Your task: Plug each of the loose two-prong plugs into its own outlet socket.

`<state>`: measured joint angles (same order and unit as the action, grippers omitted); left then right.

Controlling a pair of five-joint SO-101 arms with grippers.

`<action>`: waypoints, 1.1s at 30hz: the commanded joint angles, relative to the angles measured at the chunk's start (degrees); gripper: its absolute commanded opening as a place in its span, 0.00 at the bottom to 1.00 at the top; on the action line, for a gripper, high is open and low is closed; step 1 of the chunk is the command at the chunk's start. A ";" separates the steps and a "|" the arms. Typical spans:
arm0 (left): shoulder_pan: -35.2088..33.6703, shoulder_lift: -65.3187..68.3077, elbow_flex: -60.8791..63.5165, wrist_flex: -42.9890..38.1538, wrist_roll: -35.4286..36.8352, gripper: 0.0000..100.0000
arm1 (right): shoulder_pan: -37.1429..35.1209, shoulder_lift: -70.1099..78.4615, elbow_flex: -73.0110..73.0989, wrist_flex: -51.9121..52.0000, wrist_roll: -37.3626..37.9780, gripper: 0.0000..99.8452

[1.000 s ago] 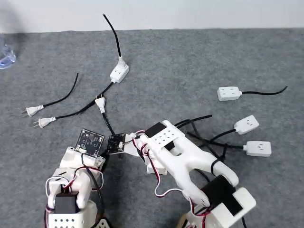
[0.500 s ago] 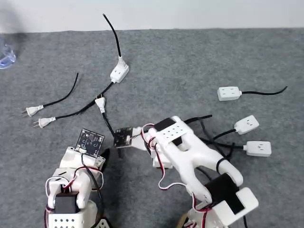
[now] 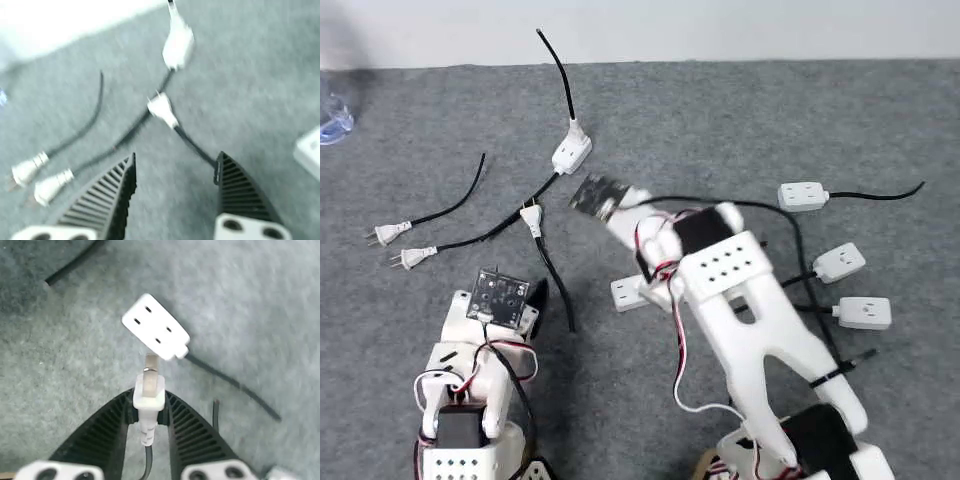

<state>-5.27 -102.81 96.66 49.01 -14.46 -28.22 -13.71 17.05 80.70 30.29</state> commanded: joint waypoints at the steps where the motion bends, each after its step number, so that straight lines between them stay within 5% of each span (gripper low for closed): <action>1: 3.25 -0.18 -0.13 -0.62 -0.79 0.24 | 3.21 -3.65 -8.18 5.58 -4.75 0.01; 7: 6.95 -0.53 -3.21 2.90 0.09 0.24 | 1.36 -4.44 -20.04 17.80 -3.43 0.01; 11: 8.70 -0.53 -7.16 2.64 9.23 0.24 | -3.03 -0.31 -22.42 21.76 -3.52 0.01; 19: 14.24 -0.62 -10.51 2.99 15.56 0.24 | -9.80 3.56 -22.42 18.24 -3.08 0.01; 33: 13.63 -1.85 -14.02 4.92 20.40 0.24 | -17.27 7.34 -22.24 13.85 -3.08 0.01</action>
<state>8.44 -103.16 87.60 51.82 2.59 -44.13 -6.24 -2.20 96.18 26.51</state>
